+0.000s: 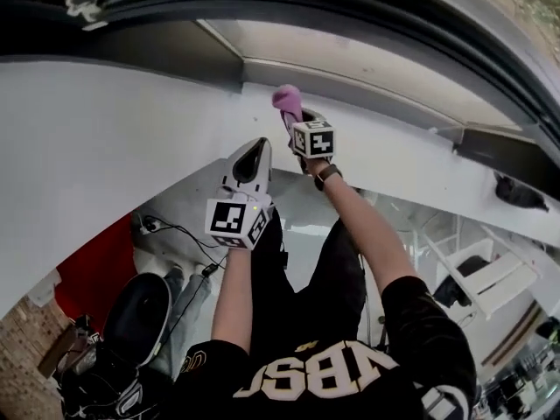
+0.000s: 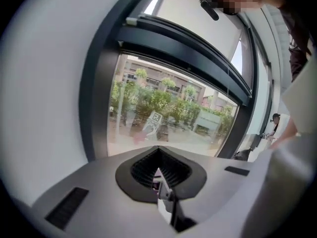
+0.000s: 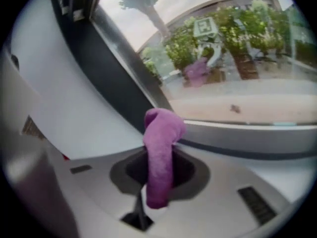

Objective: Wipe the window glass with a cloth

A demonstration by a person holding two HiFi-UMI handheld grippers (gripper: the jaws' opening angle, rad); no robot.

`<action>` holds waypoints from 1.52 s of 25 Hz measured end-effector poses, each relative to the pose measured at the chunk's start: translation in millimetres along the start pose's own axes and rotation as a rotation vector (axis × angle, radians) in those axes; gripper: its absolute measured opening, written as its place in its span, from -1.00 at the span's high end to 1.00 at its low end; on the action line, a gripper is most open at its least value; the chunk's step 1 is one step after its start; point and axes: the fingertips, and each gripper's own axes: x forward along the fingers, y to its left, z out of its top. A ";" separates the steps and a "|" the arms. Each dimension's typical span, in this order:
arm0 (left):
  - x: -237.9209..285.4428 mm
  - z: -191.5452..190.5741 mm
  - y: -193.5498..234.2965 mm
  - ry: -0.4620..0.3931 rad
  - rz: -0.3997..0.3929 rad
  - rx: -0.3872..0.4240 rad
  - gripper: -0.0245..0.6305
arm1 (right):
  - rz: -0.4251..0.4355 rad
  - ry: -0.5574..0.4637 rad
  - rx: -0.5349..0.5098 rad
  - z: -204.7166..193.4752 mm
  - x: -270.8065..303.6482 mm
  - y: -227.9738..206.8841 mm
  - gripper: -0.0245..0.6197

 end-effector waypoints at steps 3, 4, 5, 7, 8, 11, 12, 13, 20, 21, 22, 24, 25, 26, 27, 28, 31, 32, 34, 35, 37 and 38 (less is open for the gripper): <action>-15.8 -4.0 40.1 0.017 0.045 -0.001 0.87 | 0.086 -0.027 -0.073 33.4 64.6 66.0 0.70; -20.3 -2.7 47.0 0.009 0.054 -0.007 0.87 | 0.109 -0.037 -0.071 42.9 80.9 81.0 0.70; -23.7 0.4 51.6 -0.006 0.061 -0.015 0.87 | 0.123 -0.048 -0.061 53.3 93.3 90.3 0.70; -25.8 7.9 55.9 -0.036 0.069 -0.032 0.87 | 0.116 -0.086 -0.027 76.5 102.8 88.9 0.70; -24.5 10.5 55.9 -0.043 0.067 -0.035 0.87 | 0.106 -0.104 -0.004 86.7 100.8 80.0 0.70; -12.5 11.0 46.5 -0.032 0.051 -0.030 0.87 | 0.072 -0.149 0.096 102.7 74.2 28.7 0.70; -4.9 8.6 38.1 -0.028 0.041 -0.037 0.87 | 0.049 -0.162 0.144 100.6 58.5 1.2 0.70; 5.3 5.5 25.6 -0.025 0.027 -0.049 0.87 | 0.018 -0.174 0.193 95.0 40.1 -30.9 0.70; 88.0 -25.6 -129.1 0.025 -0.192 -0.050 0.87 | -0.237 -0.284 0.348 47.1 -128.0 -247.0 0.70; 96.3 -30.4 -151.6 0.031 -0.221 -0.054 0.87 | -0.285 -0.304 0.372 39.0 -155.1 -276.6 0.70; 103.4 -34.8 -171.1 0.038 -0.245 -0.057 0.87 | -0.330 -0.324 0.408 30.0 -179.6 -304.3 0.70; 116.5 -41.8 -204.6 0.044 -0.284 -0.061 0.87 | -0.417 -0.368 0.520 10.3 -224.2 -357.5 0.70; 122.7 -44.5 -220.3 0.042 -0.303 -0.068 0.87 | -0.460 -0.397 0.586 0.9 -246.6 -383.7 0.70; 128.6 -46.9 -234.8 0.037 -0.321 -0.077 0.87 | -0.499 -0.430 0.649 -6.6 -268.7 -408.6 0.70; 134.3 -48.9 -247.4 0.033 -0.335 -0.085 0.87 | -0.533 -0.466 0.702 -11.3 -289.3 -430.9 0.70; 139.2 -50.8 -257.8 0.032 -0.345 -0.088 0.87 | -0.561 -0.500 0.743 -13.7 -307.3 -449.6 0.70; 147.4 -55.9 -277.0 0.033 -0.353 -0.089 0.87 | -0.618 -0.557 0.808 -17.5 -345.0 -486.6 0.70; 149.2 -56.5 -279.7 0.033 -0.351 -0.094 0.87 | -0.631 -0.560 0.812 -17.8 -352.6 -494.2 0.70; 149.9 -55.4 -278.7 0.031 -0.343 -0.098 0.87 | -0.646 -0.559 0.812 -18.2 -359.1 -499.1 0.70; 147.8 -54.6 -274.4 0.031 -0.335 -0.091 0.87 | -0.646 -0.557 0.812 -18.8 -357.1 -494.1 0.70; 140.5 -54.5 -254.8 0.034 -0.306 -0.069 0.87 | -0.624 -0.535 0.793 -20.4 -339.8 -467.9 0.70; 135.3 -55.4 -238.6 0.037 -0.283 -0.066 0.87 | -0.598 -0.503 0.767 -22.7 -322.4 -446.9 0.70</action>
